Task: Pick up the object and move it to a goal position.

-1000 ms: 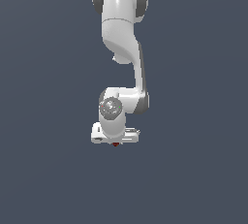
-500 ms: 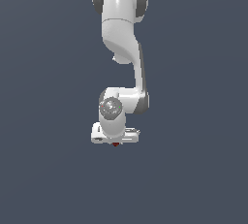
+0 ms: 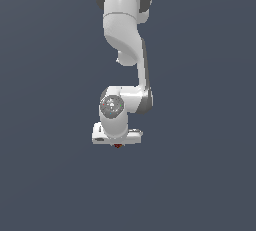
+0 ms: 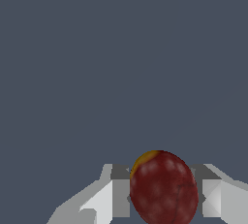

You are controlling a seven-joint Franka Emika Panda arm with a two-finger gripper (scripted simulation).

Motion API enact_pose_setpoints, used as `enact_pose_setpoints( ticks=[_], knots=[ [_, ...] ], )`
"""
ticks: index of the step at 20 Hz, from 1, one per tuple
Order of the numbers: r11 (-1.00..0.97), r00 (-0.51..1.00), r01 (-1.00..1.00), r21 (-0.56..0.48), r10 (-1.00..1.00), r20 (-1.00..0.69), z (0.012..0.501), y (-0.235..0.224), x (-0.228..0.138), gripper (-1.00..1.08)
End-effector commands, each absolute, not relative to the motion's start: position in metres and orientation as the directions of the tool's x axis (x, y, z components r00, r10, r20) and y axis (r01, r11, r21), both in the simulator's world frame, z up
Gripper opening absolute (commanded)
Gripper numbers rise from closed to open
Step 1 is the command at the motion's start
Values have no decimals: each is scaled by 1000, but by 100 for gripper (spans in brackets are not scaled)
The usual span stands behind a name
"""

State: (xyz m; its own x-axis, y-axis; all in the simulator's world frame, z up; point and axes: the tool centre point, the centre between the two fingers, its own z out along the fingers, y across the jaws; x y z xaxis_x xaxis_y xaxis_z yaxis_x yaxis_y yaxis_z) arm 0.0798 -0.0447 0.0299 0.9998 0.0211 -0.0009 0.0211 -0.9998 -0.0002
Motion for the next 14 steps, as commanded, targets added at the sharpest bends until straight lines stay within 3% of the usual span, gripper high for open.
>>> enact_pose_setpoints(
  ticks=[1, 14],
  knots=[
    [-1000, 1000, 21, 0, 21, 0, 38, -49, 75, -100],
    [-1000, 1000, 21, -1, 21, 0, 118, -89, 19, -100]
  ],
)
